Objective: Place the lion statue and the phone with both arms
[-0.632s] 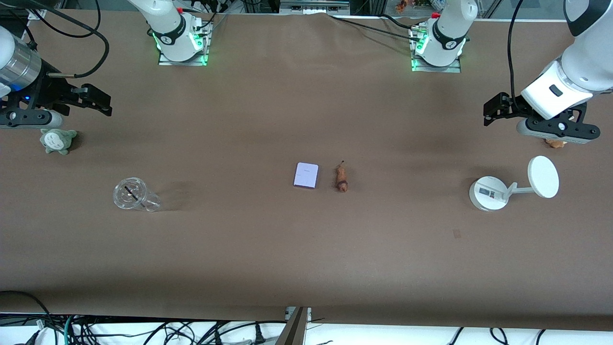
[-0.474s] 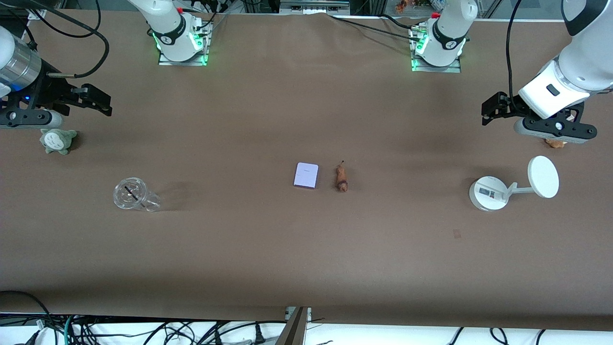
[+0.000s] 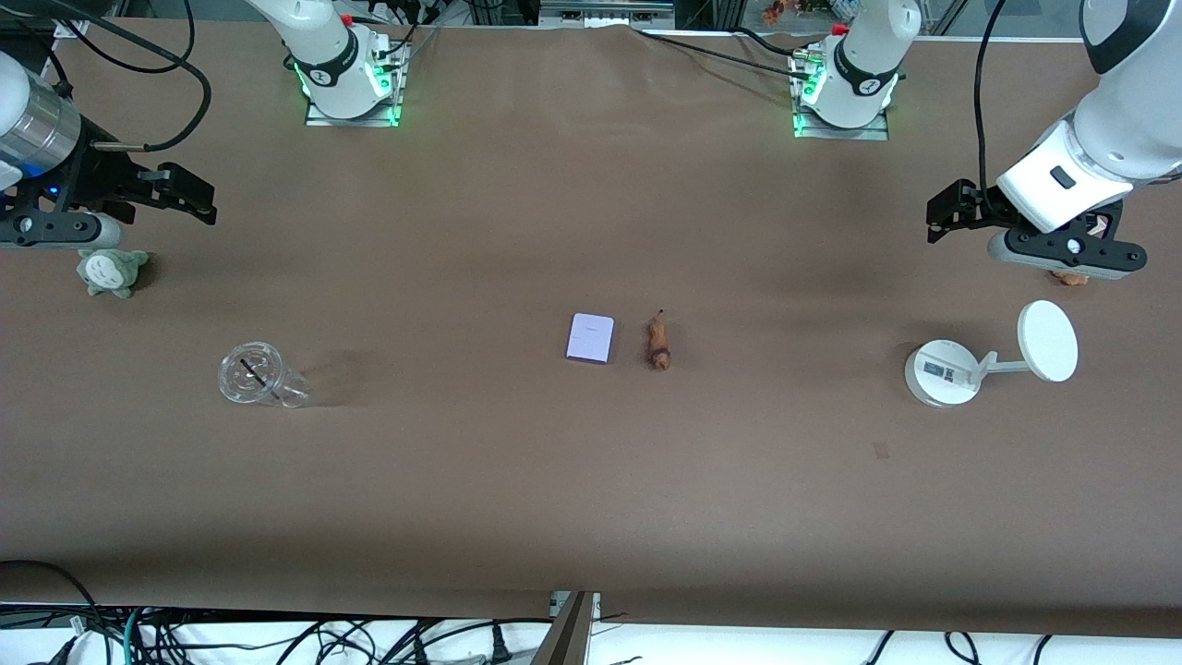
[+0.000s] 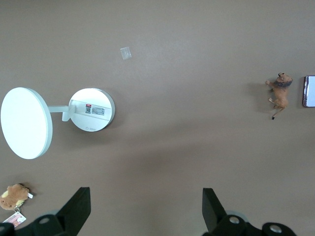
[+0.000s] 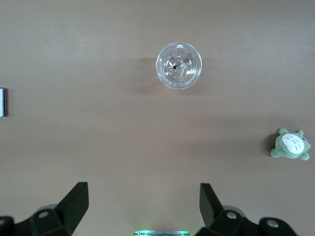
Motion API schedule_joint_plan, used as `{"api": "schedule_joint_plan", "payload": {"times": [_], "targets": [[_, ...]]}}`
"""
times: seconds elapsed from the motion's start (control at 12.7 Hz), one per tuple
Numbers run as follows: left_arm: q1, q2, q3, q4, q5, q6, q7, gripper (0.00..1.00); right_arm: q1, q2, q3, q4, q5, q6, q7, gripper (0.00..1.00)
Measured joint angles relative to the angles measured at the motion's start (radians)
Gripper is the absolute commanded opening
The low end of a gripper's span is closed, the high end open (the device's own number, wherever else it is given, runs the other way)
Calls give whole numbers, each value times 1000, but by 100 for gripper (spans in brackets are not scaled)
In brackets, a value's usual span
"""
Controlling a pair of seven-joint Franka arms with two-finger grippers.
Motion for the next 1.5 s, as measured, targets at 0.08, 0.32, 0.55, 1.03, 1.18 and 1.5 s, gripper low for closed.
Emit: {"api": "schedule_joint_plan", "payload": {"times": [0.08, 0.32, 0.55, 1.03, 1.18, 1.5], "targets": [[-2, 15, -5, 0, 0, 0, 0, 100, 1, 3, 1, 0, 0, 0, 1, 100], [-31, 116, -35, 33, -1, 30, -6, 100, 2, 7, 1, 0, 0, -1, 2, 100], [-121, 253, -44, 133, -2, 61, -167, 100, 1, 11, 1, 0, 0, -4, 4, 100], [-324, 435, -51, 190, -1, 266, -548, 100, 1, 17, 1, 0, 0, -8, 6, 100], [-401, 503, -51, 189, -1, 336, -620, 100, 1, 17, 1, 1, 0, -10, 6, 100], [-449, 624, -46, 175, 75, 483, -635, 100, 1, 17, 1, 1, 0, -12, 6, 100]]}}
